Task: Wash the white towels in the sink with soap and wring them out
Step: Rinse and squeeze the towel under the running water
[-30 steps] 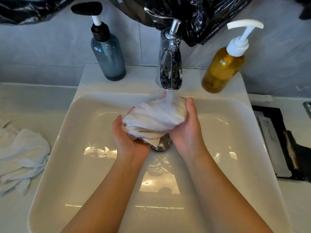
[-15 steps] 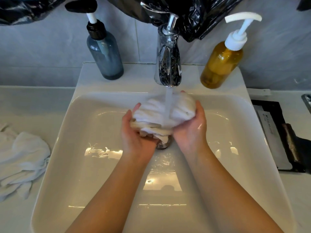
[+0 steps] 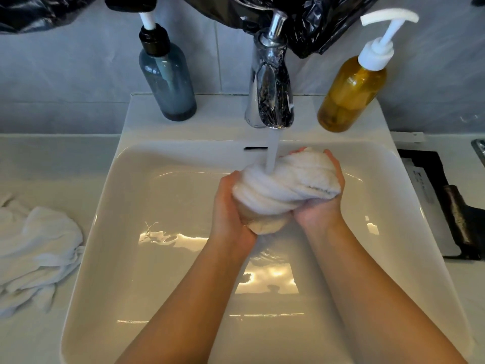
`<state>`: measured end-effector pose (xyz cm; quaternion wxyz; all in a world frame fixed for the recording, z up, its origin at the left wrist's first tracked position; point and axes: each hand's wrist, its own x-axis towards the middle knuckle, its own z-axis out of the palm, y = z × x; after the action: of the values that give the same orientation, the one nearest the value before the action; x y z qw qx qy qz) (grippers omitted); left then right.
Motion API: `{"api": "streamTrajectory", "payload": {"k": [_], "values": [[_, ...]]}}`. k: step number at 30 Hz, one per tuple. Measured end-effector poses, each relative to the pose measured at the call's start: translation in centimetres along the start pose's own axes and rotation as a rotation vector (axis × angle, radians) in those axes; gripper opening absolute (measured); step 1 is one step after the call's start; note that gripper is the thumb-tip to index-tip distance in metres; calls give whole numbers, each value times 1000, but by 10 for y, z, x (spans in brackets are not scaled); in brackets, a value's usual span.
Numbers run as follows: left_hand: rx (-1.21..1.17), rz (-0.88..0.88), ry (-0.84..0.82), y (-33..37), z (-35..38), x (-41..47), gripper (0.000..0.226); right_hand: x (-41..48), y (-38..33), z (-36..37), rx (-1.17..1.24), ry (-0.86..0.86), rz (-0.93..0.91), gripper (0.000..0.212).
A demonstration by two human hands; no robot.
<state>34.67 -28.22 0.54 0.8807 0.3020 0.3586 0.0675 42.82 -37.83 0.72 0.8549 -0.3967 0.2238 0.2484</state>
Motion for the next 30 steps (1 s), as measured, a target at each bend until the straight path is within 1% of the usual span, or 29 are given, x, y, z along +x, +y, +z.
{"api": "streamTrajectory", "payload": {"k": [2,3,5,6,8,9,10,12,13,14,15,16,19,21,23,25,27,29,30], "values": [[-57,16,-5,1,1,0,34,2,4,3,57,-110,-38,39],[-71,42,-2,-1,0,-1,33,6,5,3,89,-132,-46,47],[-53,92,66,2,-1,-2,34,5,5,9,113,-103,-59,55],[-48,123,109,3,-2,-1,38,4,6,10,97,-99,-68,57],[3,153,175,5,-1,0,58,3,8,12,-19,-127,-110,55],[14,146,164,6,-1,-2,63,4,11,12,-76,-142,-125,58],[20,135,121,6,0,-3,60,4,12,13,-129,-131,-135,66],[29,110,1,8,0,-5,41,8,13,11,-183,-130,-140,85],[34,97,-44,10,1,-7,43,10,12,9,-190,-146,-141,90],[38,82,-81,11,0,-7,53,11,11,8,-200,-159,-137,89],[42,62,-112,11,-1,-7,64,14,9,6,-212,-180,-148,82],[49,50,-126,11,-2,-7,69,15,7,6,-229,-184,-160,73],[83,-1,-121,14,-4,-5,63,15,2,5,-279,-279,-227,56],[90,-35,-173,13,-3,-4,63,13,-1,4,-305,-362,-275,48],[69,-88,-185,11,0,-3,57,11,-2,1,-331,-418,-300,43],[91,-152,-153,9,3,-5,51,12,-1,2,-358,-446,-288,38],[180,-188,-109,8,6,-7,51,12,2,2,-394,-462,-256,35],[300,-190,-68,8,4,-5,56,10,4,1,-408,-470,-188,31],[346,-168,-61,7,1,-4,53,9,3,0,-409,-483,-153,31]]}}
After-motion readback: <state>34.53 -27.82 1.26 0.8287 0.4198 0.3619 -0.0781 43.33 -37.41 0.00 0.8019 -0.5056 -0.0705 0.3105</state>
